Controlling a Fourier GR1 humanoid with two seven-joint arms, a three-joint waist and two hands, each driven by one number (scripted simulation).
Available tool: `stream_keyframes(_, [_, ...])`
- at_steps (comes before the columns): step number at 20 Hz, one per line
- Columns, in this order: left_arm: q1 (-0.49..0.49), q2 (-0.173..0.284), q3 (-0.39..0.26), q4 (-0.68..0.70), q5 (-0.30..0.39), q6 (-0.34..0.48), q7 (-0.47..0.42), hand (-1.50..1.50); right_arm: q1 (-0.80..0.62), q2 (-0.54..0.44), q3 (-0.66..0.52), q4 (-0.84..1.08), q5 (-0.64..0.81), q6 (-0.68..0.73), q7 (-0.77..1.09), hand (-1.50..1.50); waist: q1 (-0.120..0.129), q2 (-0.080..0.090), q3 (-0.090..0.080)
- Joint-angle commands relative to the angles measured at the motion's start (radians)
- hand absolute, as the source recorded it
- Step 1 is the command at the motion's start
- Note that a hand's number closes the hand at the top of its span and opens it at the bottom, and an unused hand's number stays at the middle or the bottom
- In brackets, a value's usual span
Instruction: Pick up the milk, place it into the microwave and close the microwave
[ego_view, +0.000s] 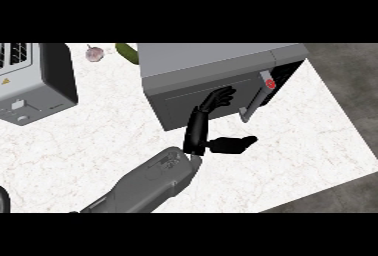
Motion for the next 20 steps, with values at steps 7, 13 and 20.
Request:
stream_keyframes(7, [-0.082,0.001,0.063,0.038,0.115,0.054,-0.054,-1.5,-0.089,-0.055,-0.031,0.016,0.074,-0.044,0.007,1.5,0.005,0.025,0.001])
stream_keyframes(13, [-0.086,0.001,0.056,0.056,0.15,0.051,-0.088,-1.5,-0.134,-0.074,-0.038,0.032,0.078,-0.049,0.006,1.5,0.004,0.033,0.002])
stream_keyframes(20, [-0.103,0.001,0.055,0.07,0.198,0.038,-0.108,-1.5,-0.174,-0.09,-0.034,0.063,0.088,-0.052,0.015,1.5,0.005,0.037,0.003])
